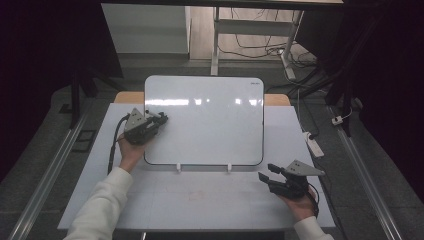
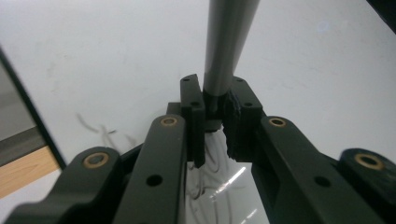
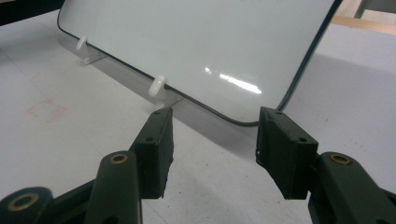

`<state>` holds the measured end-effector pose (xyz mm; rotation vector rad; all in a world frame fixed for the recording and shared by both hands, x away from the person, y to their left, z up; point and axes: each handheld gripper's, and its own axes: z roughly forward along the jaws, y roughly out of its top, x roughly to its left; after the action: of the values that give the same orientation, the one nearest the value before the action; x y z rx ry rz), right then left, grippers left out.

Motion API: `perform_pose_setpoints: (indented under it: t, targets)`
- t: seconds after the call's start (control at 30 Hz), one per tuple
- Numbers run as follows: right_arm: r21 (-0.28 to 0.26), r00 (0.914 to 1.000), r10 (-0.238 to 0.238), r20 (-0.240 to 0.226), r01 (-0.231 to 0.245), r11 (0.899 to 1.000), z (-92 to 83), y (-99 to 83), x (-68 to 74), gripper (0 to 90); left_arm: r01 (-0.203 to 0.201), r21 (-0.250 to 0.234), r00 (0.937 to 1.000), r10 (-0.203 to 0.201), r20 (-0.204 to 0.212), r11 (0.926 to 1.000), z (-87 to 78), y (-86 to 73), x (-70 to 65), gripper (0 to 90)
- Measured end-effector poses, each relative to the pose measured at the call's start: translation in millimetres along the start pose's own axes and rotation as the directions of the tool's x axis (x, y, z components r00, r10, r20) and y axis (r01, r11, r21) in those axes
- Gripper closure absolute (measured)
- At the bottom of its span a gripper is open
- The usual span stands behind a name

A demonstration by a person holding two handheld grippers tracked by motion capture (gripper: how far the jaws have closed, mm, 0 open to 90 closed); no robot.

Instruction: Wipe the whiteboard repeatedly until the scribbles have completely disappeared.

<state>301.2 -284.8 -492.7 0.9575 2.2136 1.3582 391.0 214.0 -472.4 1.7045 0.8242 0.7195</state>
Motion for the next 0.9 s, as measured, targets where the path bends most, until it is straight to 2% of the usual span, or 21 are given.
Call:
perform_pose_setpoints:
  t: [0.13,0.2,0.3,0.37,0.43,0.5,0.53,0.63,0.67,0.7,0.77,0.83,0.9]
  targets:
    - [0.001,1.0,0.0,0.002,0.0,1.0,0.2,0.3,0.2,46.3,0.044,-0.019,0.9976,-0.045,-0.052,0.9988,-0.7,12.8,18.6,78.2]
    - [-0.002,1.0,-0.002,0.002,0.002,1.0,0.0,1.3,0.7,46.3,0.052,-0.018,0.9971,-0.053,-0.055,0.9985,0.2,14.5,21.5,78.2]
    - [-0.002,1.0,0.003,-0.001,-0.003,1.0,0.2,0.9,-0.1,46.2,0.028,0.0,0.9995,-0.028,-0.015,0.9996,0.5,6.7,10.5,78.2]
    - [0.001,1.0,0.003,-0.002,-0.003,1.0,0.5,0.0,-0.4,46.2,-0.006,0.019,0.9999,0.006,0.013,0.9998,-0.8,-1.6,-1.4,78.1]
    - [0.004,1.0,0.003,-0.003,-0.003,1.0,1.1,-0.6,-0.4,46.2,-0.027,0.024,0.9995,0.026,0.018,0.9993,-3.3,-6.1,-8.4,78.2]
    - [0.005,1.0,0.002,-0.002,-0.002,1.0,1.7,-0.5,-0.6,46.2,-0.036,0.023,0.9993,0.036,0.01,0.9991,-4.5,-4.4,-5.2,78.2]
    - [0.005,1.0,0.003,-0.001,-0.003,1.0,1.9,-0.4,-0.8,46.2,-0.034,0.024,0.9994,0.035,-0.009,0.9991,-4.7,-2.0,-0.7,78.2]
    - [0.001,1.0,0.004,0.002,-0.004,1.0,1.2,0.1,-0.9,46.2,0.02,0.01,0.9996,-0.02,-0.021,0.9997,-5.1,5.6,13.8,78.1]
    - [0.0,1.0,0.004,0.002,-0.004,1.0,0.6,0.3,-0.8,46.1,0.024,0.013,0.9996,-0.024,-0.017,0.9996,-4.6,5.8,13.1,78.1]
    - [-0.002,1.0,0.003,0.003,-0.003,1.0,0.2,0.6,-0.7,46.2,0.009,0.024,0.9999,-0.009,-0.007,0.9997,-4.1,4.7,9.8,78.1]
    - [-0.004,1.0,0.004,0.0,-0.004,1.0,-0.1,1.0,-0.8,46.2,-0.006,0.04,0.9994,0.005,0.034,0.9992,-3.9,-1.6,-0.4,78.1]
    - [-0.002,1.0,0.004,-0.003,-0.004,1.0,0.8,0.6,-0.7,46.2,-0.029,0.046,0.9981,0.026,0.056,0.9985,-4.2,-8.8,-10.8,78.1]
    - [0.006,1.0,0.002,-0.005,-0.002,1.0,2.7,-0.3,-0.7,46.2,-0.045,0.052,0.9975,0.043,0.057,0.9976,-4.3,-7.7,-11.6,78.1]
